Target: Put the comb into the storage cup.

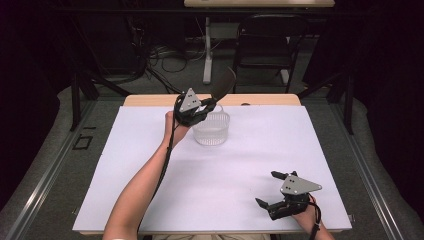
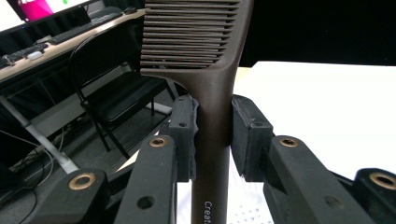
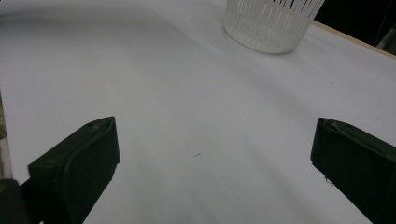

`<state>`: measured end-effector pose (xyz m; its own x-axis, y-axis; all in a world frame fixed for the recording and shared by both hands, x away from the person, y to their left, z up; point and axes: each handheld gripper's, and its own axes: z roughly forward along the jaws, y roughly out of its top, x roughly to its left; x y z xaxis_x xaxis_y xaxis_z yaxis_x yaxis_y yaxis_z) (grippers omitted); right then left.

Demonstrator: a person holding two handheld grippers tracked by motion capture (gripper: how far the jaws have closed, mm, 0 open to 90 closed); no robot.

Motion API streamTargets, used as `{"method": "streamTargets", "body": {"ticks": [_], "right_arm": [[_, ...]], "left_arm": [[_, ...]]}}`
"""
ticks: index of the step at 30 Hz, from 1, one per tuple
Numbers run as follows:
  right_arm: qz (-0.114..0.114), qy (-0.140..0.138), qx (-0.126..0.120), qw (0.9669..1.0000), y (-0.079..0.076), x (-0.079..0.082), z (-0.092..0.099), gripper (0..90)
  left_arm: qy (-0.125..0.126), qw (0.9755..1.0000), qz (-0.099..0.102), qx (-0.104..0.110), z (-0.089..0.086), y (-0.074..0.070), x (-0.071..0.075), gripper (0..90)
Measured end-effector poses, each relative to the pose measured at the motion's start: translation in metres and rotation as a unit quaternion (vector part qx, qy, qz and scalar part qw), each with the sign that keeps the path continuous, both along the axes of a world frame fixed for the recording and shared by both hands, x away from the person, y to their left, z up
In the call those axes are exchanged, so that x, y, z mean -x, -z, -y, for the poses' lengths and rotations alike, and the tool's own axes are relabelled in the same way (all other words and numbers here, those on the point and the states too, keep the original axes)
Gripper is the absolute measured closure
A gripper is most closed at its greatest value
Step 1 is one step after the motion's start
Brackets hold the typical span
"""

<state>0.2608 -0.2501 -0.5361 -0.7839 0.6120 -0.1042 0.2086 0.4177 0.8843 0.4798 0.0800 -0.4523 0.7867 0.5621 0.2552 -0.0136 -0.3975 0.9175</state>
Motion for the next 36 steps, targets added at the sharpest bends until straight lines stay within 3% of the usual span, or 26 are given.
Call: {"method": "streamTargets", "body": {"ticks": [12,36], "right_arm": [[0.001,0.000,0.000,1.0000,0.000,0.000,0.000,1.0],[0.001,-0.001,0.002,1.0000,0.000,0.000,0.000,1.0]], "left_arm": [[0.003,0.9999,-0.010,0.002,0.002,0.006,-0.004,72.3],[0.010,0.9993,-0.028,-0.021,0.005,0.014,-0.008,72.3]]}}
